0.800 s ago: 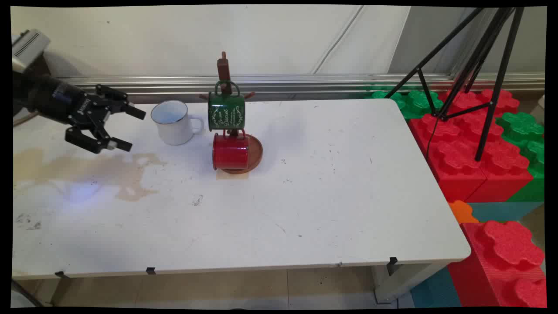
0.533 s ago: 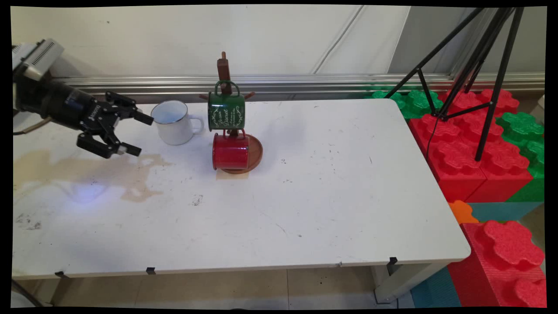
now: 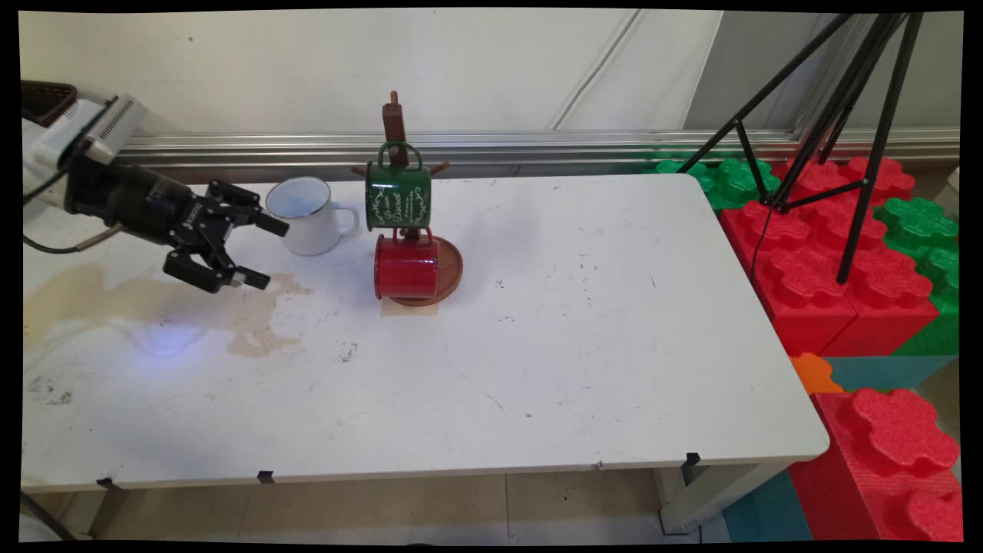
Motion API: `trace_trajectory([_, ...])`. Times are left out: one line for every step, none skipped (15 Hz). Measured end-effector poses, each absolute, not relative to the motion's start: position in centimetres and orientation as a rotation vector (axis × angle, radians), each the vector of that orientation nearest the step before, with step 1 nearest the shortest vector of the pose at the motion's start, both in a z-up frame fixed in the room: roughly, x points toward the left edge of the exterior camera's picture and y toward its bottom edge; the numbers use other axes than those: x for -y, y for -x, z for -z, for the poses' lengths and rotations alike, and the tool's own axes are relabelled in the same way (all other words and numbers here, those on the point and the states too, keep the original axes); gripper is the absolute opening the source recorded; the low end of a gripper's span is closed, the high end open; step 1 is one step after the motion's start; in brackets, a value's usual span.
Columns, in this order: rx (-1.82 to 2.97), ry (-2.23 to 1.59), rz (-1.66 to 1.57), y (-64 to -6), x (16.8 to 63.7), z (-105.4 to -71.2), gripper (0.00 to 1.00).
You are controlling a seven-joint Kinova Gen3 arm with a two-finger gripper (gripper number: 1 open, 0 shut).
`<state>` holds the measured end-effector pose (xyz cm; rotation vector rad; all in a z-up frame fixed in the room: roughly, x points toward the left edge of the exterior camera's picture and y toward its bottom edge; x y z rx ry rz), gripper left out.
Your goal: Pick up the red mug from the rack
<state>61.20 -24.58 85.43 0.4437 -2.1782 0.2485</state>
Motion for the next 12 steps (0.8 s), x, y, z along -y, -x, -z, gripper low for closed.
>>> trace_trajectory([2.179,-0.446,-0.247,-61.1,24.7,-85.1,1.00])
trace_trajectory([2.180,-0.449,-0.246,-61.0,24.8,-84.8,1.00])
trace_trajectory([2.180,-0.452,-0.246,-60.8,25.0,-84.5,1.00])
trace_trajectory([2.179,-0.454,-0.246,-60.7,25.1,-84.2,1.00])
trace_trajectory([2.179,-0.457,-0.246,-60.6,25.2,-83.9,1.00])
trace_trajectory([2.179,-0.459,-0.245,-60.5,25.3,-83.7,1.00])
trace_trajectory([2.179,-0.462,-0.244,-60.3,25.4,-83.3,1.00])
trace_trajectory([2.181,-0.465,-0.243,-60.2,25.4,-83.0,1.00])
trace_trajectory([2.183,-0.469,-0.241,-60.1,25.5,-82.7,1.00])
trace_trajectory([2.184,-0.471,-0.239,-60.0,25.6,-82.4,1.00])
trace_trajectory([2.186,-0.474,-0.237,-59.8,25.7,-82.1,1.00])
trace_trajectory([2.187,-0.477,-0.235,-59.6,25.8,-81.8,1.00])
